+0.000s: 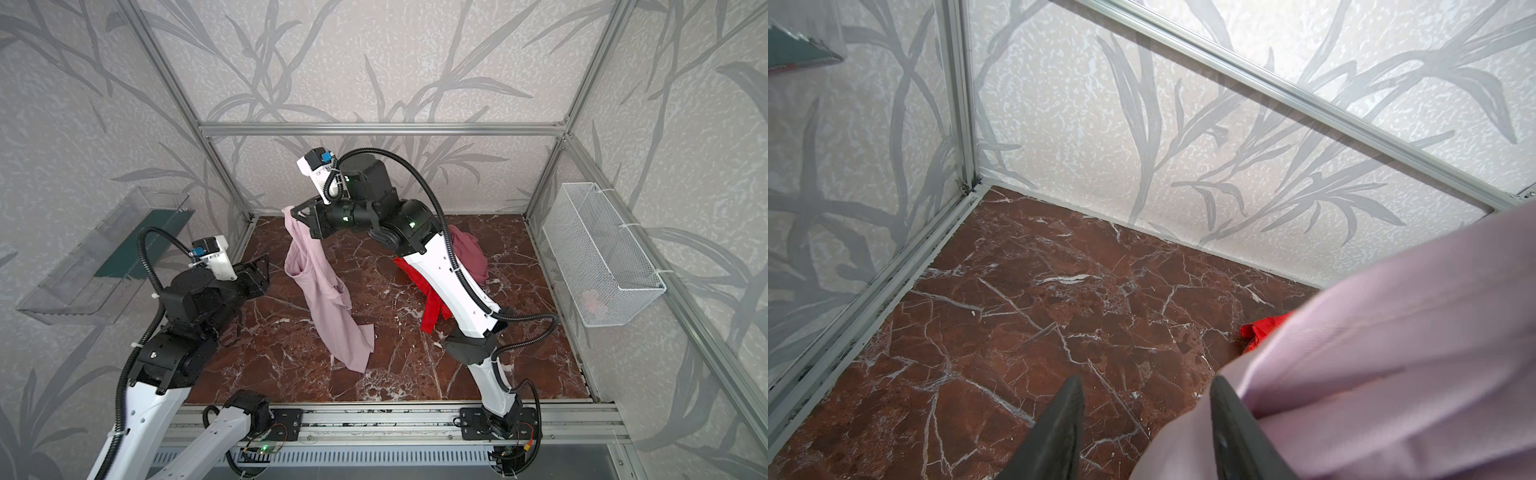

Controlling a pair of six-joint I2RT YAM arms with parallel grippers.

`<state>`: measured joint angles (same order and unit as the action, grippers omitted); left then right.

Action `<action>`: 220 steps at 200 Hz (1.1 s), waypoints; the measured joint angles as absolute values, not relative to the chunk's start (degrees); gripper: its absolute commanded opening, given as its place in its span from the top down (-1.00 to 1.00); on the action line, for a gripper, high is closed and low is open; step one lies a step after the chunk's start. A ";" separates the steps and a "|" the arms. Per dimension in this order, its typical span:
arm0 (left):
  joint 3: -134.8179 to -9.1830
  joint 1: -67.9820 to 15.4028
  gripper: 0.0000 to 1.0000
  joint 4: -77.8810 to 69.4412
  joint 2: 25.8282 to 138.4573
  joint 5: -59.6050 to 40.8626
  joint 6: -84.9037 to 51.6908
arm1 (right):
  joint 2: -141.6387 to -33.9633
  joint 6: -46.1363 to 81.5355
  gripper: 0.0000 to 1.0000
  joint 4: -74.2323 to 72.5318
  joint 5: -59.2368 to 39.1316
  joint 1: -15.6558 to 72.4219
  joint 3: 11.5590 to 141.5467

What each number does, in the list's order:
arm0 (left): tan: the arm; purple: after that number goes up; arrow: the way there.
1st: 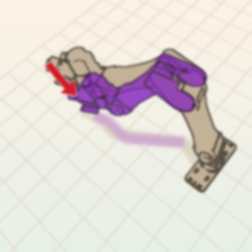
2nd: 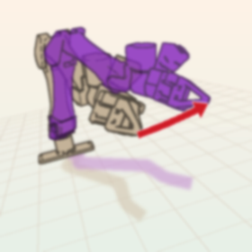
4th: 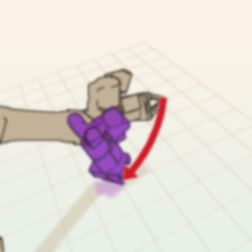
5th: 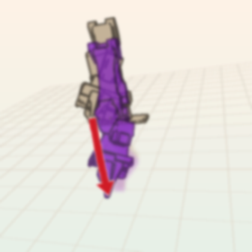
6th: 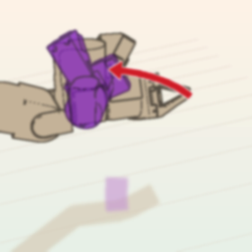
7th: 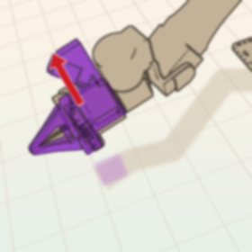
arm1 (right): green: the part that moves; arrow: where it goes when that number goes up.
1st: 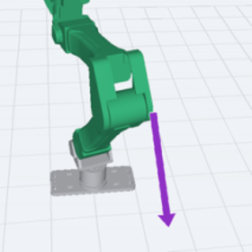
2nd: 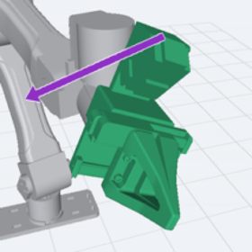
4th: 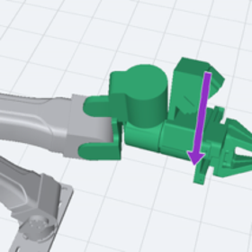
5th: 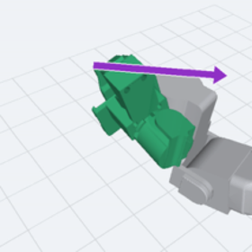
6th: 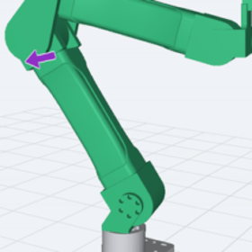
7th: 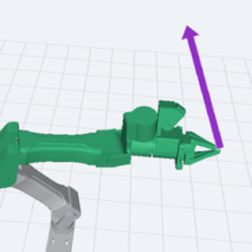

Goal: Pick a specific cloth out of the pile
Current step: 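Carry the lavender shirt toward the left gripper and lower it onto the floor, then release the shirt and withdraw the right gripper while the left gripper reaches in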

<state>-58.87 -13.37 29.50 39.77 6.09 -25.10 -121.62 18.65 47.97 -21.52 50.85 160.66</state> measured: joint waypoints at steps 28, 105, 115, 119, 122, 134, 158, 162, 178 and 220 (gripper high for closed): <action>-58.85 -13.37 0.05 30.52 37.82 6.22 -25.04 | -126.10 19.46 1.00 45.41 -21.50 50.85 160.59; -57.95 -13.41 0.05 32.53 36.51 5.89 -24.18 | -139.90 22.85 1.00 36.25 -20.84 50.85 160.55; -57.60 -13.41 0.05 32.58 36.64 5.89 -24.03 | -141.78 23.46 1.00 35.38 -20.67 50.83 160.55; -57.54 -13.41 0.05 32.62 36.71 5.89 -23.99 | -142.58 23.83 1.00 34.89 -20.56 50.83 160.55; -57.47 -13.41 0.04 32.62 36.80 5.89 -23.99 | -143.17 24.05 1.00 34.59 -20.56 50.78 160.55; -57.21 -13.41 0.04 32.56 37.10 5.89 -23.88 | -145.53 25.19 1.00 33.34 -20.58 50.63 160.55; -56.42 -13.41 0.04 32.42 37.76 5.93 -23.53 | -149.99 27.55 1.00 30.68 -20.58 50.57 160.55; -56.27 -13.41 0.04 32.42 37.89 5.93 -23.53 | -150.87 27.94 0.92 30.20 -20.60 50.54 160.55; -55.68 -13.41 0.04 32.36 38.33 5.96 -23.53 | -153.73 29.65 0.14 28.95 -20.75 50.46 160.55; -54.81 -13.41 -0.06 31.03 39.77 5.34 -23.53 | -157.18 30.81 -0.34 28.49 -20.95 49.89 159.50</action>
